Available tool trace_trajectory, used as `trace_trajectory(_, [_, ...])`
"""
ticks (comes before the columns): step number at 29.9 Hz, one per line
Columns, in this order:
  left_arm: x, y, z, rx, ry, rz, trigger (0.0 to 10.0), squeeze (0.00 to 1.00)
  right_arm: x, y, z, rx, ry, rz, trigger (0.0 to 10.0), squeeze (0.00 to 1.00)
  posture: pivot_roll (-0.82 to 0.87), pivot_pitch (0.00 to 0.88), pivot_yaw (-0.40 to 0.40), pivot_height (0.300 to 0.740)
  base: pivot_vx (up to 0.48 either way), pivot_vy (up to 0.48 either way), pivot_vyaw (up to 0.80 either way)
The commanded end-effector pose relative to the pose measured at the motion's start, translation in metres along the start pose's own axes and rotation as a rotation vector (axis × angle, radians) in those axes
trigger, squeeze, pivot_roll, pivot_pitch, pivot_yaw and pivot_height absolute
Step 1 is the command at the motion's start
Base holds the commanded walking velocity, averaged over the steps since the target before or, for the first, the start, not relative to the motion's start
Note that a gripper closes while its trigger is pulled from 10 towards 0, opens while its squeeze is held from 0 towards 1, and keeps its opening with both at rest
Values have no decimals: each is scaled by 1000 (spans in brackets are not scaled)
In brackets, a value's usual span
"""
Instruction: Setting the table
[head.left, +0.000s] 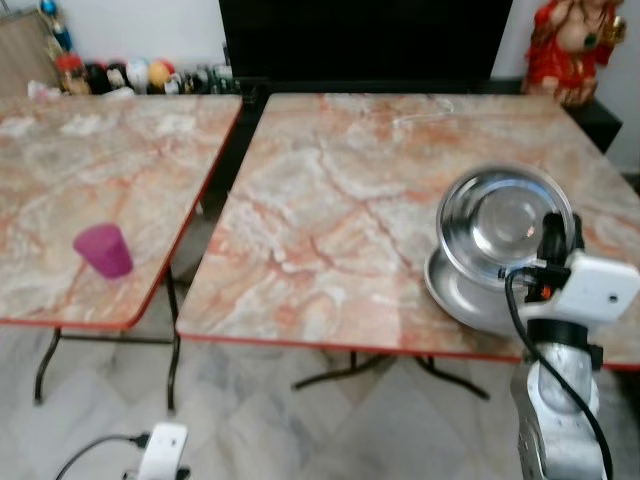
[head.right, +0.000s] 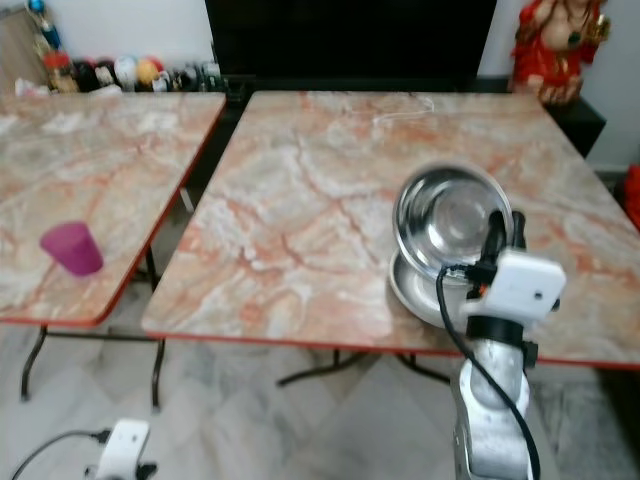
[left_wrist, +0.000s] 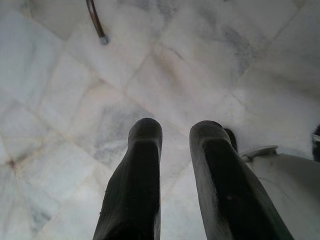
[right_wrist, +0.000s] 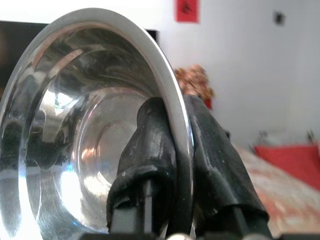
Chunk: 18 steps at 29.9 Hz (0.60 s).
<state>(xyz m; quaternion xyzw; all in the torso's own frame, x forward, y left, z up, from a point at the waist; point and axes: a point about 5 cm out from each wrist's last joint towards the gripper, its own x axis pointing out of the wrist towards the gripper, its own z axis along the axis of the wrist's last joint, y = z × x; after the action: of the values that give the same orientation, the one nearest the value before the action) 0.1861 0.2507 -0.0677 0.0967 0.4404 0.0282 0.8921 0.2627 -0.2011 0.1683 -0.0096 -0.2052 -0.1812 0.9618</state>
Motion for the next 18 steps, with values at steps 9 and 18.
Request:
trace_trajectory(9, [-1,6,-4,-4,16,5,10000,0,14,-42,-32,274,198,-393,10000,0,36,28,28,740,0,0,0])
trace_trajectory(18, [-1,6,-4,-7,19,6,10000,0,38,-9,-53,425,323,-320,10000,0,42,24,34,740,0,0,0])
